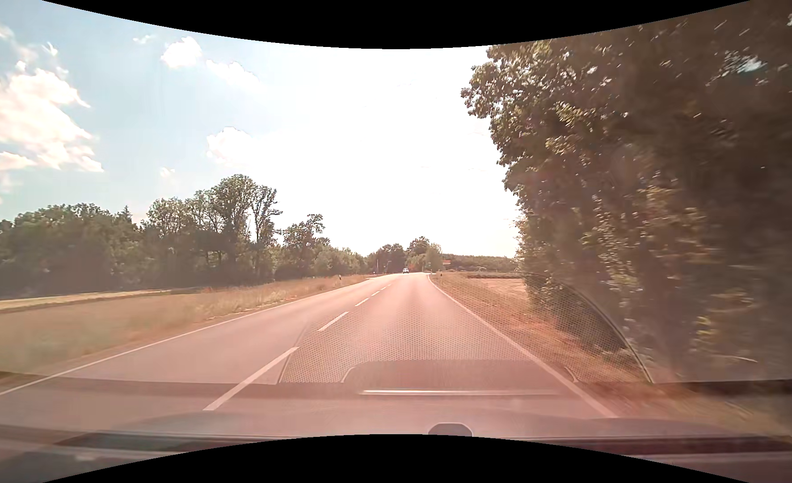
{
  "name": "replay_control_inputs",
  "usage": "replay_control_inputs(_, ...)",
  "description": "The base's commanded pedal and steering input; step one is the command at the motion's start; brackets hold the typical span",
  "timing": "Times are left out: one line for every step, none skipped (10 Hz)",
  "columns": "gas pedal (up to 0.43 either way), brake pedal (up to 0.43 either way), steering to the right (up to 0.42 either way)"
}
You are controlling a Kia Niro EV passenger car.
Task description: Follow the waypoints while adhering to traffic rules and regulations
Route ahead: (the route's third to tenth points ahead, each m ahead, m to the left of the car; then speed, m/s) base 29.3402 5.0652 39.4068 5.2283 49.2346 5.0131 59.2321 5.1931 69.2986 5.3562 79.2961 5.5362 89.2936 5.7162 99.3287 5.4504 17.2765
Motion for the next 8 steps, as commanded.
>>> replay_control_inputs(0.197, 0.0, -0.001)
replay_control_inputs(0.197, 0.0, -0.001)
replay_control_inputs(0.197, 0.0, -0.001)
replay_control_inputs(0.197, 0.0, -0.001)
replay_control_inputs(0.197, 0.0, -0.001)
replay_control_inputs(0.197, 0.0, -0.001)
replay_control_inputs(0.197, 0.0, 0.0)
replay_control_inputs(0.197, 0.0, 0.0)
